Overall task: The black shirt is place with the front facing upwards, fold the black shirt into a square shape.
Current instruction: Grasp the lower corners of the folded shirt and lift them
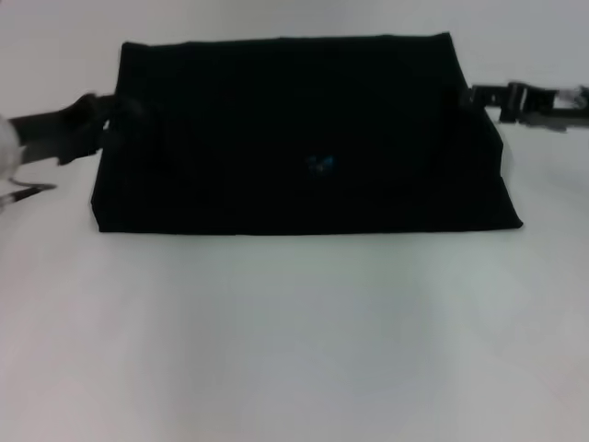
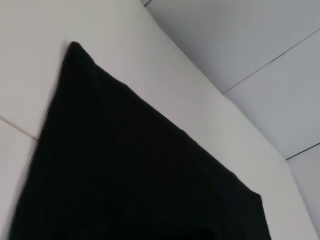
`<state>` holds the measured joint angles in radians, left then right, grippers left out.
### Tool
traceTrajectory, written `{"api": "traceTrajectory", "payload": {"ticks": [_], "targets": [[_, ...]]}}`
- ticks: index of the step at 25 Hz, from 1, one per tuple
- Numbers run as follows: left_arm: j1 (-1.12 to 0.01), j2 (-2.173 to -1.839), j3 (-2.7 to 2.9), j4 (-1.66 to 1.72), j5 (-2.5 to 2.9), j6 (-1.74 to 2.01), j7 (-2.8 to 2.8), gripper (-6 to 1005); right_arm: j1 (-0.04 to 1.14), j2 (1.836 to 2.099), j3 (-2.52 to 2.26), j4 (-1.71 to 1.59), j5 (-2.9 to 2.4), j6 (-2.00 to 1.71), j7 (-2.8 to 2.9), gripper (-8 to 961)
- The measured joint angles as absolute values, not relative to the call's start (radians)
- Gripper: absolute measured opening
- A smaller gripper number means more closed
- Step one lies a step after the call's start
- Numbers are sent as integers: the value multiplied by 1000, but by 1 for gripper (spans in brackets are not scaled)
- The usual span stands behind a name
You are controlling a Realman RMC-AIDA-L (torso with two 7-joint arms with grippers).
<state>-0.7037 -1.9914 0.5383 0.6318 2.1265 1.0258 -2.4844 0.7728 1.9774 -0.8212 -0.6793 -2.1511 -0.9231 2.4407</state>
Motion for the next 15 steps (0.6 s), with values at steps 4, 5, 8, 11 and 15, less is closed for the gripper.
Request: {"api": "traceTrajectory", "payload": {"ticks": [4, 5, 8, 11, 15], "targets": [[-638, -1962, 537, 611, 2091, 1059, -2348, 650, 689, 1964, -774, -661, -2028, -1069, 2376, 760], [-626, -1959, 537, 606, 2091, 1062, -2300, 654, 675, 1961, -757, -651, -2005, -1097, 2359, 785], [-604, -1956, 544, 595, 2094, 1074, -2178, 657, 634, 1957, -706, -623, -1955, -1182, 2300, 861], [-595, -1960, 566, 592, 2101, 1077, -2106, 626, 612, 1953, -681, -607, -1944, -1255, 2268, 886], [-592, -1966, 583, 592, 2102, 1061, -2083, 574, 596, 1944, -676, -601, -1946, -1303, 2255, 886]]}}
